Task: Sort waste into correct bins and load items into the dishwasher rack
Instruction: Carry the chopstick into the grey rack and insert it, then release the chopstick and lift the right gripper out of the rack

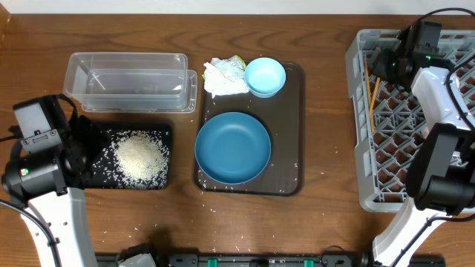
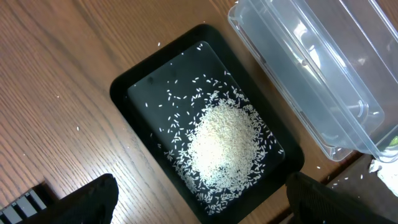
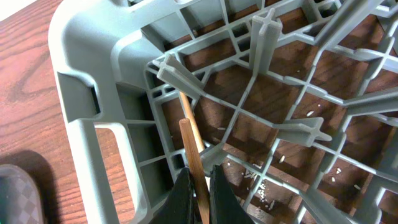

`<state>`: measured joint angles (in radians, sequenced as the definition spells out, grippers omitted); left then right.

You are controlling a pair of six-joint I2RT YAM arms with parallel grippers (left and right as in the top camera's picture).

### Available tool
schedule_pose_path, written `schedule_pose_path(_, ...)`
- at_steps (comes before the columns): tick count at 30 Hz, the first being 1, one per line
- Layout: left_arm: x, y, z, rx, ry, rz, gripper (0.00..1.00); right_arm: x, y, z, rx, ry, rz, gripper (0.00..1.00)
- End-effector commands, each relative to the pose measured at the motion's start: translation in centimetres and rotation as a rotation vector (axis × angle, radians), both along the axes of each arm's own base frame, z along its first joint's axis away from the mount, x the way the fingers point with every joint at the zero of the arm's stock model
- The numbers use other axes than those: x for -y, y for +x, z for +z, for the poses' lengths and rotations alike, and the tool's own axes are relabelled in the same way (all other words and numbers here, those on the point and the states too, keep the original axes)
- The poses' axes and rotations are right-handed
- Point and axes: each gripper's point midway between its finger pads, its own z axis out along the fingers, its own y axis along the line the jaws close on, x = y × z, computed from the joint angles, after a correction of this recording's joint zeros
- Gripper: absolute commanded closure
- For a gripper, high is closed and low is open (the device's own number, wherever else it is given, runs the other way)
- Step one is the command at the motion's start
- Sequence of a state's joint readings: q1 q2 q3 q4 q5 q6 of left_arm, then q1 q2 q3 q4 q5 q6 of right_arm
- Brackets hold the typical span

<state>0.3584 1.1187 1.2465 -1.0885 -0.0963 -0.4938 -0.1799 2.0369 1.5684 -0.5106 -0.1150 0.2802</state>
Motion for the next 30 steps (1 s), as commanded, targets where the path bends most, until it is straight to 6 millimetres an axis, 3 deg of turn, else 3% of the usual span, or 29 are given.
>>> schedule_pose_path(1,-0.2,0.0,0.2,0.002,0.007,0.006,0.11,-0.4,-0.4,2.2,0.028,0.025,0.004,0.99)
schedule_pose_path(8,-0.3,0.0,0.2,0.002,0.007,0.006,0.11,-0.9,-0.5,6.1,0.107,0.029,0.019,0.99)
schedule_pose_path(17,-0.3,0.0,0.2,0.002,0.007,0.006,0.11,-1.6,-0.6,6.9,0.125,0.059,0.046,0.99)
schedule_pose_path(24,-0.3,0.0,0.2,0.002,0.007,0.006,0.11,-2.6,-0.5,7.0,0.138,-0.008,0.183,0.99)
schedule_pose_path(27,-0.3,0.0,0.2,0.002,0.007,0.006,0.11,-3.0,-0.5,7.0,0.137,-0.022,0.209,0.89)
schedule_pose_path(30,-0.3,0.0,0.2,0.002,0.007,0.006,0.11,-3.3,-0.5,7.0,0.138,-0.018,0.217,0.65)
